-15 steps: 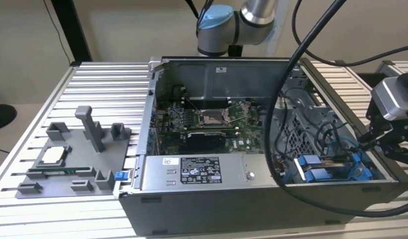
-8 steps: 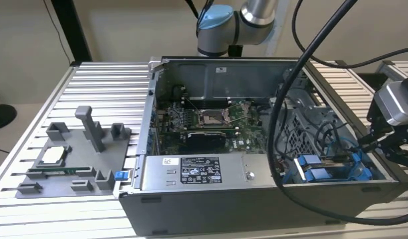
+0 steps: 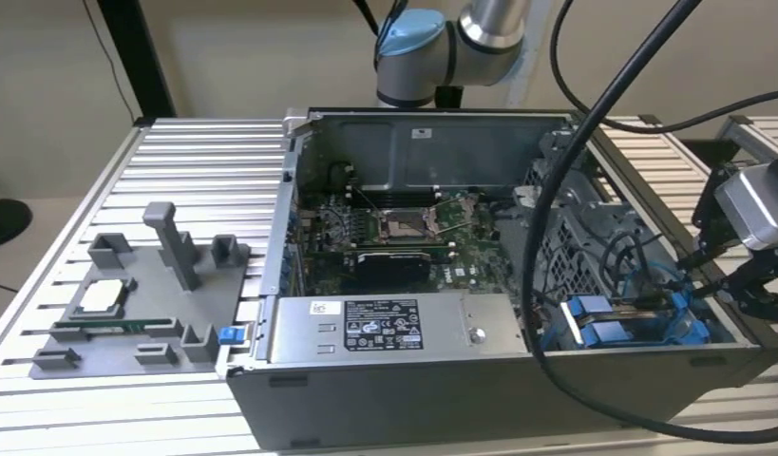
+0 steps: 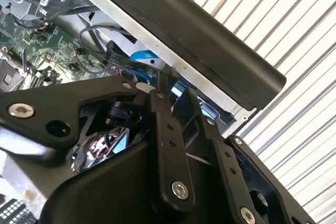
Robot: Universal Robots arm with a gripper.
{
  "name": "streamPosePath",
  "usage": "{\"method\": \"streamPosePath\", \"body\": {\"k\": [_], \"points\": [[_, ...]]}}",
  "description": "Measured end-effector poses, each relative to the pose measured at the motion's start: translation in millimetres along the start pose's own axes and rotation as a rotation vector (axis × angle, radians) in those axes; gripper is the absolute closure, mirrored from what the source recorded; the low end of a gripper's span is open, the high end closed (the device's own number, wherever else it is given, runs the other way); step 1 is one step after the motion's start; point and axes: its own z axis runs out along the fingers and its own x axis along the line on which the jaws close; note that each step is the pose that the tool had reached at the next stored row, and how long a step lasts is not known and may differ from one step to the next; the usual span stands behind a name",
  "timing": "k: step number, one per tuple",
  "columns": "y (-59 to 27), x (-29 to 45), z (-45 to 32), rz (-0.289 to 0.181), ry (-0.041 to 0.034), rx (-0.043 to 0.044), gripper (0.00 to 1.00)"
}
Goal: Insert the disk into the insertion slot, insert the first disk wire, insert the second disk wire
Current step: 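Insert the second disk wire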
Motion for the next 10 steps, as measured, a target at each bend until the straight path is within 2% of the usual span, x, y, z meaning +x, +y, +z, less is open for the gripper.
{"method": "streamPosePath", "body": {"k": [6, 10], "points": [[0.0, 1.0, 0.5, -0.032, -0.0166, 0.0074, 0.00], [-1.4, 3.4, 2.0, -0.042, -0.0242, 0.0105, 0.00]]}}
